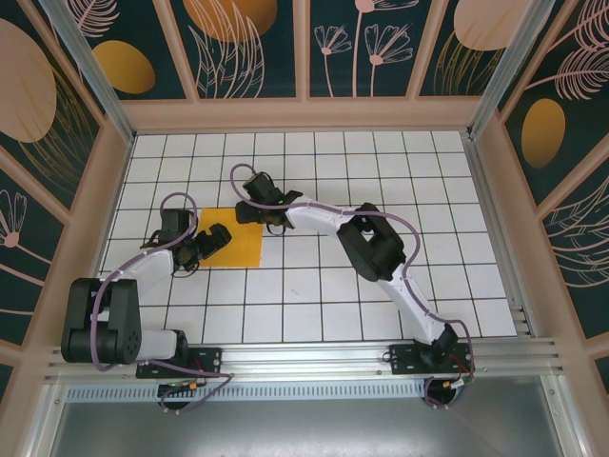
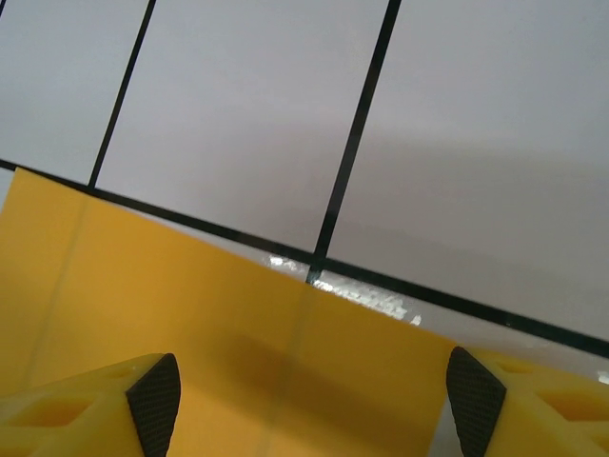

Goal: Fold a paper plane with a square sheet of paper (fold left side to right side)
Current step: Pick up a square sheet of paper from the middle-left of the table.

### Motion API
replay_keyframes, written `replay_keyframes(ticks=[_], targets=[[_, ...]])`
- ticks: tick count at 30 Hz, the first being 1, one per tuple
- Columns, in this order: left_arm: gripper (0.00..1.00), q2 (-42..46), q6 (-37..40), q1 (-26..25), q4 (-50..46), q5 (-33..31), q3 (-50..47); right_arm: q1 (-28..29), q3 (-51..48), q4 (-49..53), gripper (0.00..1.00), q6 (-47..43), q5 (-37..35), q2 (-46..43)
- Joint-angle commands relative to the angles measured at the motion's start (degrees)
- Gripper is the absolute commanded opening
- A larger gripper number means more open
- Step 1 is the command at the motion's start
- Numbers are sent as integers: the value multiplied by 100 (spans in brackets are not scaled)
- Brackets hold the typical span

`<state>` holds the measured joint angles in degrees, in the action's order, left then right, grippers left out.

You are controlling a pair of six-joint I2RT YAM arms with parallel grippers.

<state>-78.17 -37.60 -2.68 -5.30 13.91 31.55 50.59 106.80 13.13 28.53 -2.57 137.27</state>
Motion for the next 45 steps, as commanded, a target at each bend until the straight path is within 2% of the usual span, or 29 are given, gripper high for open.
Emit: replay_keyframes(ticks=[1,14,17,22,26,32,36,42,45], targets=[[99,-122,-10,-57,-112,147,-130,248,-192,599,77,161,609,-178],[98,-110,-11,-66,-68,200,-141,292,-59,559,70,144,1079,-169],[98,-109,-17,-66,-55,225,-140,291,-27,595,65,113,1096,-171],[98,-24,-28,-66,18,323,-118,274,-18,573,49,82,1271,-215],[99,140,-36,-66,20,371,-61,233,-109,462,42,73,1444,-351],[99,554,-64,-66,-41,419,91,81,-761,-92,33,185,1799,-848],[99,977,-120,-66,-68,419,228,-125,-1550,-697,28,205,2232,-1404],[99,1563,-178,-66,44,553,420,-631,-2873,-1589,27,-64,2999,-2436],[98,1749,-211,-66,325,856,452,-1043,-3586,-1993,26,-312,3589,-3026]])
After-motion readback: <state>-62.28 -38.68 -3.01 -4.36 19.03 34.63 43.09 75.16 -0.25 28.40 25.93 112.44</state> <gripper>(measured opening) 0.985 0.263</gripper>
